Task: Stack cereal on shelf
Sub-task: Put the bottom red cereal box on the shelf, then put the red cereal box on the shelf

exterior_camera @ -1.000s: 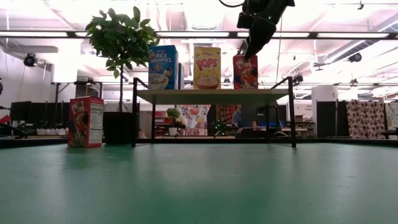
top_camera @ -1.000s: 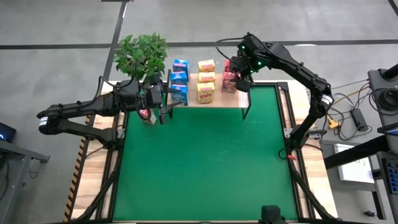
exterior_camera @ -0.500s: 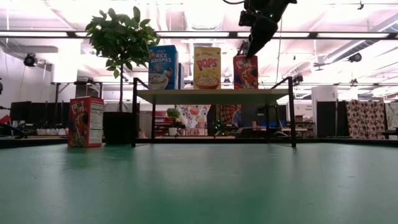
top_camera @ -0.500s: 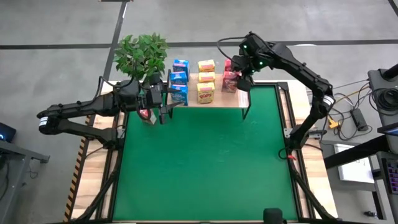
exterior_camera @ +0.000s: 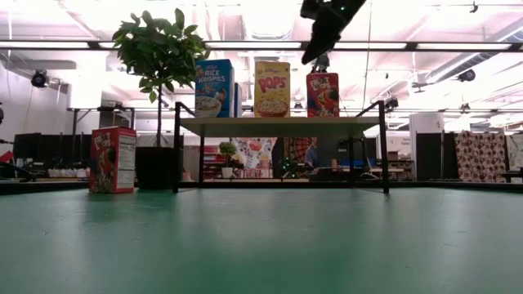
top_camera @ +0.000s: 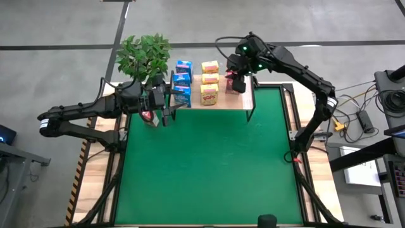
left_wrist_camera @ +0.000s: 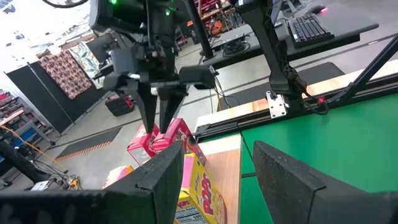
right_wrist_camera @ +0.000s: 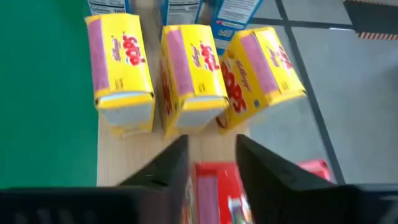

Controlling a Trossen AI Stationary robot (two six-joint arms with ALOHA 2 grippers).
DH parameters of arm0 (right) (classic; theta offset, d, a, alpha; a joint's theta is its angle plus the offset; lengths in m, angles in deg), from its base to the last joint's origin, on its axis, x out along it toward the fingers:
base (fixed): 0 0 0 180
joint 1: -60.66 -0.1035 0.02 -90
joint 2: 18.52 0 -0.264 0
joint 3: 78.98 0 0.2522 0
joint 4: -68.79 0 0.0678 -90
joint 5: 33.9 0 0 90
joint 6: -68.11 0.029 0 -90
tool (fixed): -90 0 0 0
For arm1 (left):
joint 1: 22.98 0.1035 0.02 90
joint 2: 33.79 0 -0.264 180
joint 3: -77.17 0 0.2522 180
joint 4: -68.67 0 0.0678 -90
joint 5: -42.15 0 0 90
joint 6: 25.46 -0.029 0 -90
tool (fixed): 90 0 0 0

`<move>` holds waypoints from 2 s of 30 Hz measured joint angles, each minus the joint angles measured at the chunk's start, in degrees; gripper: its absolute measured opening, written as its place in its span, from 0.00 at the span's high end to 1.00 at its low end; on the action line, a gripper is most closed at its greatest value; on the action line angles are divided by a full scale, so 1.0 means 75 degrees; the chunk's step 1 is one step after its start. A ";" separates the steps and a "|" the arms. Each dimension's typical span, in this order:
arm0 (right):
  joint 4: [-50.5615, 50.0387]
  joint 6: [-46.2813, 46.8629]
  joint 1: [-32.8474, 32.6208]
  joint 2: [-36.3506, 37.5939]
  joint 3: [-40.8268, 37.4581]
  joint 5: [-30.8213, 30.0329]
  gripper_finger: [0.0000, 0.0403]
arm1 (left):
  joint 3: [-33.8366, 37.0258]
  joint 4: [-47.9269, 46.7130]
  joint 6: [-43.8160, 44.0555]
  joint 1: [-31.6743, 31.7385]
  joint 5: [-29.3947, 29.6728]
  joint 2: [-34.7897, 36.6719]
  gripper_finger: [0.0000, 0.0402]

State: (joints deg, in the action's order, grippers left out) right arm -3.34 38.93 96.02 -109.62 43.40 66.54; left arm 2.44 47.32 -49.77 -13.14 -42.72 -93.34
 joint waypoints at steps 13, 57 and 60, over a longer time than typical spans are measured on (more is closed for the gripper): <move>-0.0173 -0.0085 0.0002 -0.0418 -0.0017 -0.0597 0.98 | 0.0000 -0.0021 0.0000 0.0000 0.0000 0.0000 0.56; 0.0407 0.1024 -0.2815 0.2018 -0.2599 0.0834 0.98 | 0.0000 -0.5781 0.3602 -0.0005 0.0047 -0.0427 0.56; 0.0579 0.1108 -0.3075 0.2207 -0.2835 0.0589 0.98 | 0.0000 -0.6686 0.3631 -0.0005 0.0182 -0.0504 0.56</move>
State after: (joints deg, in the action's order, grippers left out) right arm 1.01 47.24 72.96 -93.07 22.13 70.96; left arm 2.44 -2.82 -22.54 -13.18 -41.36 -97.12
